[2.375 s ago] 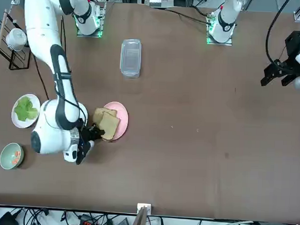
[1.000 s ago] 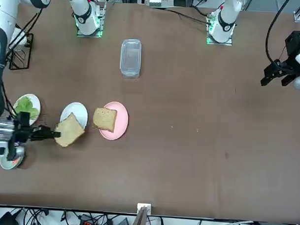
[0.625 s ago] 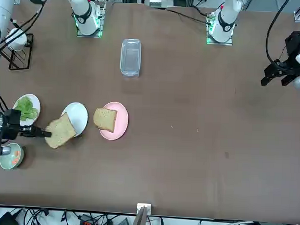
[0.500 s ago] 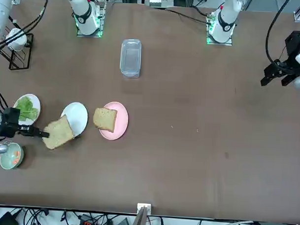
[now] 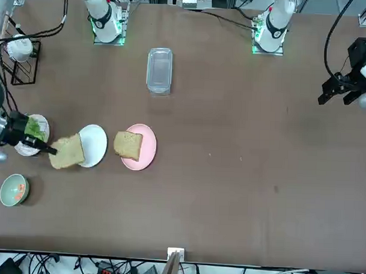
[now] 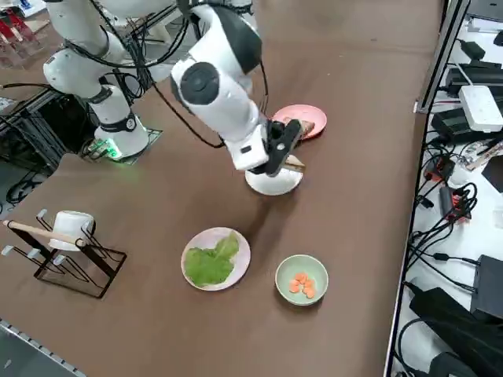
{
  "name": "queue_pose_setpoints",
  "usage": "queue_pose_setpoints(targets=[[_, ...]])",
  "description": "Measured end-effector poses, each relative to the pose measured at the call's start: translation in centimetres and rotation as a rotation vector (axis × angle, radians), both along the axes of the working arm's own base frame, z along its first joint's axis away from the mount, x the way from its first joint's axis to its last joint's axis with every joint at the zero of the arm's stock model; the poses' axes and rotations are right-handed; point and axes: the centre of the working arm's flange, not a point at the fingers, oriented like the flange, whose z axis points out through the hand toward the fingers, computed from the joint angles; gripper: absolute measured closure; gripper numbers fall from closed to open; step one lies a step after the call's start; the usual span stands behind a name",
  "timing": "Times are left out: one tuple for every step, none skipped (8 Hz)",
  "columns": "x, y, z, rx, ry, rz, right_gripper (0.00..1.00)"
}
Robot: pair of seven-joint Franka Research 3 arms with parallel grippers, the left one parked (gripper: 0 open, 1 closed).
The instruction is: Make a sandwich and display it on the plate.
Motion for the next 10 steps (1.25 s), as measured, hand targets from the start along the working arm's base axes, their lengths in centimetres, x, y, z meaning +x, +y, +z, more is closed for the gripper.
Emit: queue_pose_setpoints(targets=[[-1.1,-0.4,-1.2,0.017,-0.005,-0.060,0.93],[-2.1,-0.3,-2.6,0.036,0.003,-0.102,0.93],[-3.0,-0.1,-3.8,0.074,0.016,-0.145,0.93],[-3.8,0.1,-4.7,0.114,0.027,-0.184,0.93],[-4.6,0.3,-5.2,0.137,0.037,-0.204,0.93],[-5.2,0.5,-5.4,0.151,0.045,-0.214,0.93],[-5.7,0.7,-5.4,0.168,0.047,-0.229,0.93],[-6.0,0.9,-5.5,0.187,0.046,-0.246,0.93],[-6.2,1.0,-5.7,0.197,0.048,-0.255,0.93],[-6.3,1.2,-5.9,0.204,0.050,-0.257,0.93]])
